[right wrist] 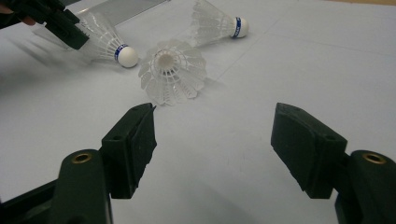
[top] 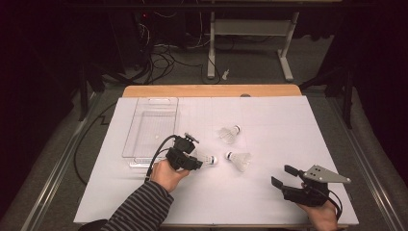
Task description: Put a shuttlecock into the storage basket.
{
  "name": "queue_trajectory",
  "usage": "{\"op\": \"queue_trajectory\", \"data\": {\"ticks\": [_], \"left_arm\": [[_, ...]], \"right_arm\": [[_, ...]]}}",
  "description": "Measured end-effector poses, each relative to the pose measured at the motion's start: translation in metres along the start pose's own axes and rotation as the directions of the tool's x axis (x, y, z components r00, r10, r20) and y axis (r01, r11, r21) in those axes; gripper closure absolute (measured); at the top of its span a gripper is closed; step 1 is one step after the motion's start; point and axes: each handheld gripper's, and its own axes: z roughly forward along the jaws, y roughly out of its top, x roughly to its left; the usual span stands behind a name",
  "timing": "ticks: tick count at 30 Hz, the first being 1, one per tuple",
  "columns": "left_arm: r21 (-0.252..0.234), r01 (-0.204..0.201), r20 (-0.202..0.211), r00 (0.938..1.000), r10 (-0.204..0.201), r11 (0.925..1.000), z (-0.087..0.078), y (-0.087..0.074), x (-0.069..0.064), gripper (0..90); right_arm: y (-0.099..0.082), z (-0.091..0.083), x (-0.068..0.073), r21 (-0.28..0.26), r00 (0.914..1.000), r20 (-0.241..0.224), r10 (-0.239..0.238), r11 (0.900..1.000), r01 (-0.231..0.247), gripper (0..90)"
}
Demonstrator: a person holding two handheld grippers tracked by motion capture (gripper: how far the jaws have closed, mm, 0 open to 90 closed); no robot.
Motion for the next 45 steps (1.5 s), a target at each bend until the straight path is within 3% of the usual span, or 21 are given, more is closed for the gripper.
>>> {"op": "queue_trajectory", "data": {"ticks": [11, 26, 45], "left_arm": [[0.015, -0.006, 0.012, 0.9999, 0.006, 0.9999, 0.0031, 0.0023, 0.0007, 73.8], [0.037, -0.044, 0.025, 0.9988, 0.043, 0.9983, 0.0052, 0.0082, -0.0051, 84.5], [0.018, -0.077, 0.043, 0.9962, 0.076, 0.9969, 0.0021, 0.0064, -0.0078, 89.3]], "right_arm": [[-0.0001, 0.0001, 0.0001, 0.001, 1.0000, 0.000, 0.000, 1.0000, 0.000, 31.2], [-0.0002, -0.0003, -0.0001, 0.000, 1.0000, -0.003, 0.001, 1.0000, -0.001, 31.3], [-0.0003, -0.0003, 0.0001, 0.000, 1.0000, -0.003, -0.002, 1.0000, 0.002, 31.3]]}}
